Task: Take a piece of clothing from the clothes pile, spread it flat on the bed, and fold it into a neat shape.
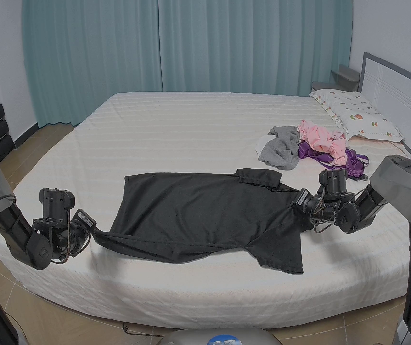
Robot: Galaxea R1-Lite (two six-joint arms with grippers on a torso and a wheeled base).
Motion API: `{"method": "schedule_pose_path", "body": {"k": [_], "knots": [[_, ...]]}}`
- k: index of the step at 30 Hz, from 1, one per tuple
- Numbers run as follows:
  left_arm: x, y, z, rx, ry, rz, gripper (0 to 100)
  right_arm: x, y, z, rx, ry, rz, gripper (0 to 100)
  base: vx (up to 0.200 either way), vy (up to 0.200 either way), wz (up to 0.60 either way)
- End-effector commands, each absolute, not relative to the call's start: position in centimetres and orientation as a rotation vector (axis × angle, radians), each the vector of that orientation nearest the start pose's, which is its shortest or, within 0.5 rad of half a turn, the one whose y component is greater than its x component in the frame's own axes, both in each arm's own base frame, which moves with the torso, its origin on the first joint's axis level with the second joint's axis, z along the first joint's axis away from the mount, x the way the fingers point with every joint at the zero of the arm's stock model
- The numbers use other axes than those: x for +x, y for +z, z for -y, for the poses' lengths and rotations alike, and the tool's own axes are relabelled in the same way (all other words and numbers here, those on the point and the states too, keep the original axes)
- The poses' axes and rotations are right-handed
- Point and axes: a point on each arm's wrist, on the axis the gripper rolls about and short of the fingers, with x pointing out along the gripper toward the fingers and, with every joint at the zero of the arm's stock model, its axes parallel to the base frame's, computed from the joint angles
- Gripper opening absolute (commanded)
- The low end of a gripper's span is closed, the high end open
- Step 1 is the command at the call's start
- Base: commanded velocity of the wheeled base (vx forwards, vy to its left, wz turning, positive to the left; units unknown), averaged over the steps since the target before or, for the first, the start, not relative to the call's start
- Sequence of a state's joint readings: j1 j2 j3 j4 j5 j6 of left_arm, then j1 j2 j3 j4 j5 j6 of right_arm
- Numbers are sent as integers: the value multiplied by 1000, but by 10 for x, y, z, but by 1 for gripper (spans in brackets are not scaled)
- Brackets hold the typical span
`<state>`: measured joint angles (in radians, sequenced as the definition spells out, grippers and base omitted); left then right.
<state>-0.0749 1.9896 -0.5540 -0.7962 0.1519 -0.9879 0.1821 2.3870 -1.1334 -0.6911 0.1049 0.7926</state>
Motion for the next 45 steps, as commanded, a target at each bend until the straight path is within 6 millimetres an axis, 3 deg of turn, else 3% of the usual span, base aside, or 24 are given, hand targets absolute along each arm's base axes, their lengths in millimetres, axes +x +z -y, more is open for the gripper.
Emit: {"method": "schedule_pose_path", "body": {"k": [1, 4, 8, 11, 16, 21, 26, 34, 45], "knots": [[305, 43, 19, -880, 390, -560, 0, 426, -2, -81, 744, 34, -662, 100, 0, 0, 0], [304, 42, 19, -881, 392, -563, 0, 424, 2, -79, 752, 32, -654, 100, 0, 0, 0], [304, 43, 20, -881, 389, -562, 0, 416, 23, -71, 766, 40, -616, 100, 0, 0, 0], [304, 43, 19, -881, 391, -561, 0, 401, 43, -65, 775, 58, -607, 100, 0, 0, 0], [302, 44, 19, -881, 389, -561, 0, 368, 57, -58, 751, 97, -647, 100, 0, 0, 0], [301, 44, 19, -879, 389, -562, 0, 333, 49, -54, 697, 140, -748, 100, 0, 0, 0], [300, 46, 20, -879, 387, -562, 0, 301, 25, -55, 617, 188, -874, 100, 0, 0, 0], [299, 46, 20, -878, 388, -563, 0, 293, 0, -72, 618, 195, -958, 100, 0, 0, 0], [299, 46, 20, -878, 386, -564, 0, 284, -9, -92, 665, 100, -1011, 100, 0, 0, 0]]}}
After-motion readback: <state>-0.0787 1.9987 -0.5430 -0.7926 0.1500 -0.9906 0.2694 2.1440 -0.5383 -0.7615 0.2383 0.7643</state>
